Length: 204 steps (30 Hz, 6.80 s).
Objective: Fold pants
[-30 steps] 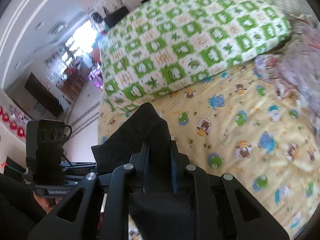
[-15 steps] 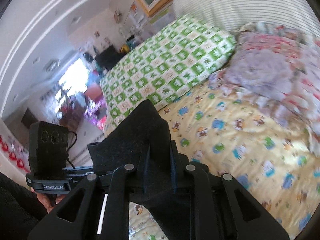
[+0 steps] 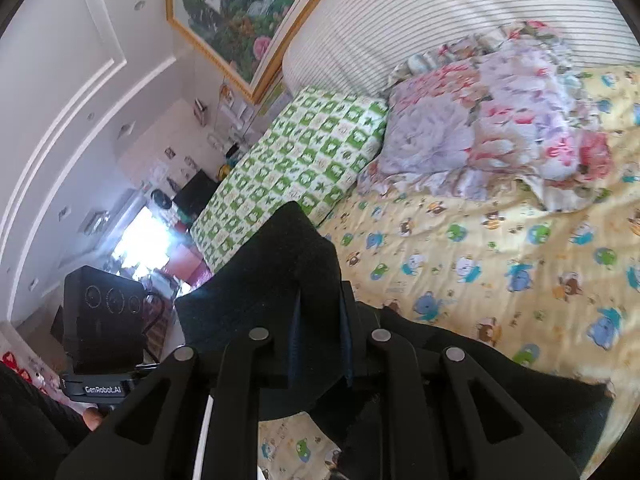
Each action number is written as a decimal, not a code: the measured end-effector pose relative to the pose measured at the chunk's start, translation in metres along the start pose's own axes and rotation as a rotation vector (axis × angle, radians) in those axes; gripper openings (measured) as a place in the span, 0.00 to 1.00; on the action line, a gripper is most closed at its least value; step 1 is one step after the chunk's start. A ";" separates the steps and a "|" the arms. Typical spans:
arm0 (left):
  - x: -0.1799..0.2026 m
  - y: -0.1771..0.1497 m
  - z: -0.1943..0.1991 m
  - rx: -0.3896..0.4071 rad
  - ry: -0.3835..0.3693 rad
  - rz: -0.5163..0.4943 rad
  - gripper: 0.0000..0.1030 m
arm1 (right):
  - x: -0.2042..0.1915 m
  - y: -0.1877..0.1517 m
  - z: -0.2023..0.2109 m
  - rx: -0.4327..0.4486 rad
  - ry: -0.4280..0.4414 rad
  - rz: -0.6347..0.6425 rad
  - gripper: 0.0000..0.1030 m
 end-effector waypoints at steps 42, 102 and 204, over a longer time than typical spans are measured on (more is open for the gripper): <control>0.090 -0.069 -0.111 -0.140 0.075 -0.328 0.33 | 0.118 -0.066 0.120 0.244 -0.110 -0.303 0.28; -0.036 -0.027 -0.060 -0.135 0.181 -0.093 0.69 | 0.052 -0.116 0.116 0.185 -0.588 -0.287 0.90; -0.129 0.072 -0.061 0.043 0.283 -0.053 0.54 | 0.100 -0.022 -0.019 0.060 -0.442 -0.189 0.57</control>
Point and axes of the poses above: each gripper's, at about its wrist camera, not at the fingertips, and z roughly against the way its jaws point, x to its right, y to its top, the point moved 6 cm from there along -z, roughly the way its jaws point, and after that the axes turned 5 degrees about -x, right-handed, at the moved point
